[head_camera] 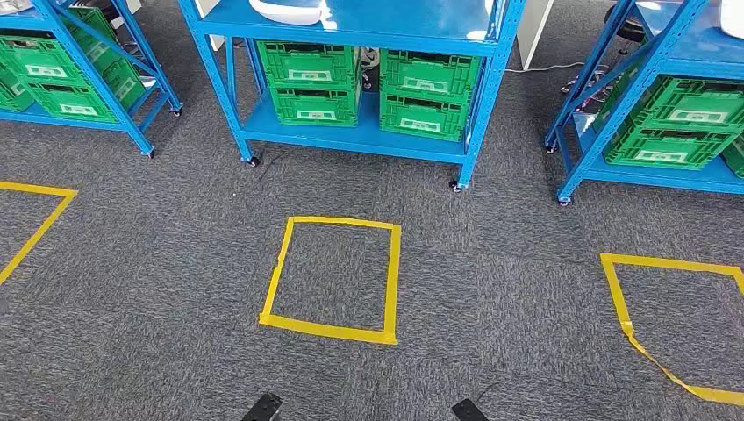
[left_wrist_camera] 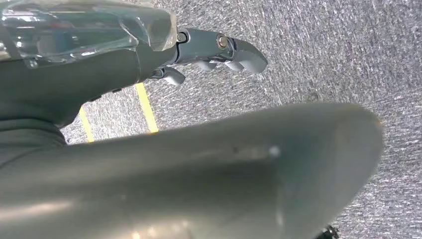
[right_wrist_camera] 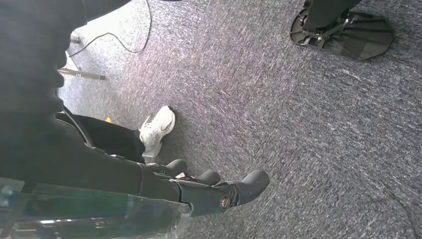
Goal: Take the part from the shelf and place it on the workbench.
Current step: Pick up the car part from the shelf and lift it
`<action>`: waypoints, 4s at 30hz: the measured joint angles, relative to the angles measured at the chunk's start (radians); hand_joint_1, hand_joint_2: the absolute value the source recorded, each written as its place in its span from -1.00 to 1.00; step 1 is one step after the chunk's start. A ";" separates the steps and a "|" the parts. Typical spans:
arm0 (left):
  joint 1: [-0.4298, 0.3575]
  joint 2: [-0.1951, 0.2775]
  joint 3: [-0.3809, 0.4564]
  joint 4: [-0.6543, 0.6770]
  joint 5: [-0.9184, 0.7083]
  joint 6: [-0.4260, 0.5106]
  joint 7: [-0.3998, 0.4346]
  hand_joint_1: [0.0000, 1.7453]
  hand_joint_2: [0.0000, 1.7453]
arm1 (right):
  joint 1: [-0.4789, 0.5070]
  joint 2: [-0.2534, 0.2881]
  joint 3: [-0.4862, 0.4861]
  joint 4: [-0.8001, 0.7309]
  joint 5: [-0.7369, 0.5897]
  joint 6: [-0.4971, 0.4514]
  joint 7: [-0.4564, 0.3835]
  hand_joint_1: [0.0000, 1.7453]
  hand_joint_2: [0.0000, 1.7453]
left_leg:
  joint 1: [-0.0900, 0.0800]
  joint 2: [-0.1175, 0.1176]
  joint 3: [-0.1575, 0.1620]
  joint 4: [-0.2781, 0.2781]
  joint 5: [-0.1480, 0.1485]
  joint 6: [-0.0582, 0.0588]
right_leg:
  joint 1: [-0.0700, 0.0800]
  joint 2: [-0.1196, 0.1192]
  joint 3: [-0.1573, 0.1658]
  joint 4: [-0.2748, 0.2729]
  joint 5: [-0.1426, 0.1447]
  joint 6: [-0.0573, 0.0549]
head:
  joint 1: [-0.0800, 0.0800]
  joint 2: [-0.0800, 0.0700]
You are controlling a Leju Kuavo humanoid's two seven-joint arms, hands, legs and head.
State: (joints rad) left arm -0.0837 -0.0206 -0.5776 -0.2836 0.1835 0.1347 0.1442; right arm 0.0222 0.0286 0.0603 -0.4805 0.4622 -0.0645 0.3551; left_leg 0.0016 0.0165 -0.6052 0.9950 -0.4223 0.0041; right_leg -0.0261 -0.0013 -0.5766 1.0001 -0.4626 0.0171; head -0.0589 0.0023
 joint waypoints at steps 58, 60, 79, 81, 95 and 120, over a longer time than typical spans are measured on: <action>-0.377 0.322 0.288 -1.335 -0.988 0.068 -0.248 -1.00 1.00 | -0.002 0.052 -0.130 0.279 -0.280 -0.041 -0.299 -1.00 1.00 | 0.007 0.002 -0.012 0.000 0.014 -0.009 | 0.007 0.002 -0.012 0.000 0.013 -0.007 | 0.000 0.000; -0.385 0.322 0.276 -1.342 -1.000 0.062 -0.248 -1.00 1.00 | -0.002 0.048 -0.135 0.282 -0.292 -0.041 -0.299 -1.00 1.00 | 0.007 0.002 -0.012 0.000 0.014 -0.009 | 0.007 0.002 -0.012 0.000 0.013 -0.007 | 0.000 0.000; -0.409 0.303 0.217 -1.334 -0.825 -0.043 -0.163 -1.00 -1.00 | -0.033 -0.031 -0.140 0.285 -0.258 -0.044 -0.296 -1.00 1.00 | 0.007 0.003 -0.012 0.000 0.014 -0.009 | 0.007 0.002 -0.012 0.000 0.013 -0.007 | 0.000 0.000; -0.420 0.297 0.219 -1.331 -0.814 -0.052 -0.160 -1.00 -1.00 | -0.034 -0.029 -0.140 0.284 -0.264 -0.039 -0.296 -1.00 1.00 | 0.007 0.003 -0.012 0.000 0.014 -0.009 | 0.007 0.002 -0.012 0.000 0.013 -0.007 | 0.000 0.000; -0.462 0.280 0.234 -1.308 -0.779 -0.059 -0.160 -1.00 -1.00 | -0.036 -0.014 -0.140 0.280 -0.280 -0.032 -0.294 -1.00 1.00 | 0.007 0.003 -0.012 0.000 0.014 -0.009 | 0.007 0.002 -0.012 0.000 0.013 -0.007 | 0.000 0.000; -0.417 0.281 0.273 -1.309 -0.742 -0.050 -0.144 -1.00 -1.00 | -0.034 0.008 -0.136 0.279 -0.286 -0.039 -0.286 -1.00 1.00 | -0.001 0.003 -0.010 -0.005 0.012 0.017 | -0.002 0.002 -0.011 -0.005 0.015 0.012 | 0.000 0.000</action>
State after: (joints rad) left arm -0.5011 0.2599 -0.3048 -1.5925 -0.5581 0.0847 0.0000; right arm -0.0122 0.0363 -0.0758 -0.2010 0.1759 -0.1034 0.0687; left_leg 0.0011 0.0194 -0.6156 0.9904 -0.4099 0.0210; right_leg -0.0284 0.0003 -0.5880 0.9955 -0.4472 0.0295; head -0.0589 0.0023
